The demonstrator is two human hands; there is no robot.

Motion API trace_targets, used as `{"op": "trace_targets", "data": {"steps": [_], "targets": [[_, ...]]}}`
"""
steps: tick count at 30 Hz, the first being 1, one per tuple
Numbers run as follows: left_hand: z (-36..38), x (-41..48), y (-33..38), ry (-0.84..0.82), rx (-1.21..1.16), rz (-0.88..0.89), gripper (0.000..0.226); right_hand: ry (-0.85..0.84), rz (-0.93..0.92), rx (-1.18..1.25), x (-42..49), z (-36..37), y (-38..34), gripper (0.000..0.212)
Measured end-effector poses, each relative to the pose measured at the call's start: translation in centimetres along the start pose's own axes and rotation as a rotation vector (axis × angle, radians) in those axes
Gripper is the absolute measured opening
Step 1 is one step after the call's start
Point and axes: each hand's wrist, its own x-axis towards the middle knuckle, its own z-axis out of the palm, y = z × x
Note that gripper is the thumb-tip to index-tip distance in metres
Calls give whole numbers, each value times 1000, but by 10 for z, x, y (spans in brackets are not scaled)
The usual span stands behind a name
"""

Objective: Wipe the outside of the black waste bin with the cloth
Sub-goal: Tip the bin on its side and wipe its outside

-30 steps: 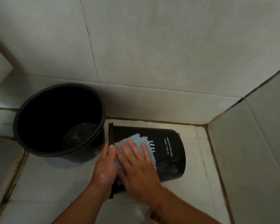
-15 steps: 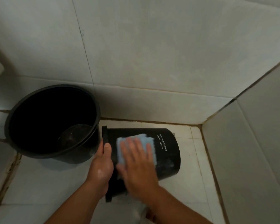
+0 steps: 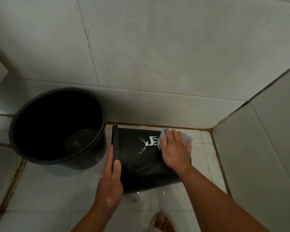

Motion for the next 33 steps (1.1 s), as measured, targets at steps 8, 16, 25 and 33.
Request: {"op": "trace_targets", "data": {"steps": [8, 16, 25, 33], "targets": [[-7, 19, -3, -3, -33, -12, 39, 25, -189, -31, -31, 6, -58, 59], [-10, 25, -5, -38, -266, -99, 40, 33, -795, -222, -77, 31, -49, 67], [-3, 25, -8, 19, -145, -31, 42, 187, -34, -28, -41, 17, -6, 62], [-6, 29, -14, 12, -194, -90, 38, 76, -749, -194, -87, 39, -39, 74]]}}
